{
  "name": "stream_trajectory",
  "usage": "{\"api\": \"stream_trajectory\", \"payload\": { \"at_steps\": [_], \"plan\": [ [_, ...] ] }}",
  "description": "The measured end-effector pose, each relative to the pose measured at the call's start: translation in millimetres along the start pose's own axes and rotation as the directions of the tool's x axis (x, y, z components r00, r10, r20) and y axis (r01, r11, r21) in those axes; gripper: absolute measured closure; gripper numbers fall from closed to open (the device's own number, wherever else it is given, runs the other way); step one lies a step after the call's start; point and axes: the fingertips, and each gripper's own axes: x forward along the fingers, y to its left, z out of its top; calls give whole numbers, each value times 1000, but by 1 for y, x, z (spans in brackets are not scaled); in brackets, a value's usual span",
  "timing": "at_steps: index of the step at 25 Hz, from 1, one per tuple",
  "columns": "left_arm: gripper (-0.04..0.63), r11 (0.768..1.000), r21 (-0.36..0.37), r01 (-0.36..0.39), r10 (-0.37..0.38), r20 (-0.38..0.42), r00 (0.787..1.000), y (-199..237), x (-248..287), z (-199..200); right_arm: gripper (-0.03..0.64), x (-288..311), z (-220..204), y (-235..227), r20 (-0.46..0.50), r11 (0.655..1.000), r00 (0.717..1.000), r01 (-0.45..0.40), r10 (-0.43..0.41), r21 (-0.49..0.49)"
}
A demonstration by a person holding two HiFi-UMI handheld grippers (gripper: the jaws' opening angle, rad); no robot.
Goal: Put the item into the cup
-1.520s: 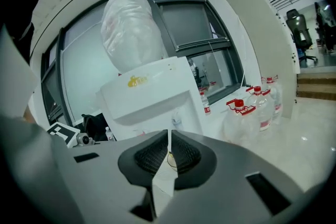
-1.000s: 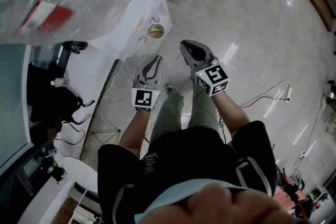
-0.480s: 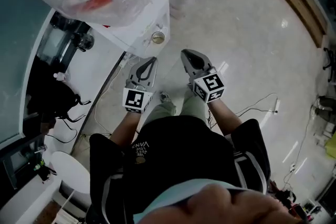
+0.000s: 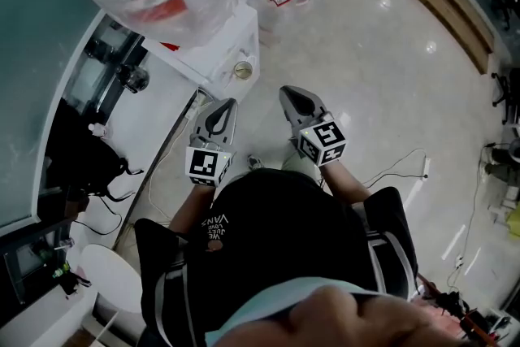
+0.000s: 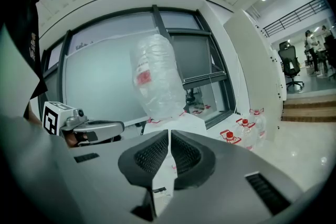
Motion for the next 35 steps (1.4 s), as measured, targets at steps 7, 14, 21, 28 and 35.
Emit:
{"api": "stream_trajectory", "payload": {
  "at_steps": [7,14,21,28,35],
  "plan": [
    [572,999,-15,-35,35,7,999,4,-27,22,569,-23,23,4,43,999,999,32,-31,-21],
    [574,1000,-16,-14,15,42,999,6,-46,29,571,-36,27,20,56,999,998,32,-32,-15],
    [575,1000,1,20,-20,44,999,-5,-51,27,572,-39,28,31,66,999,997,26,-25,-18],
    [575,999,1,35,-35,45,998,-12,-51,25,573,-39,28,36,68,999,997,23,-22,-23],
    [575,999,11,37,-37,37,999,-10,-51,17,574,-40,26,35,69,999,997,23,-21,-23]
  ]
}}
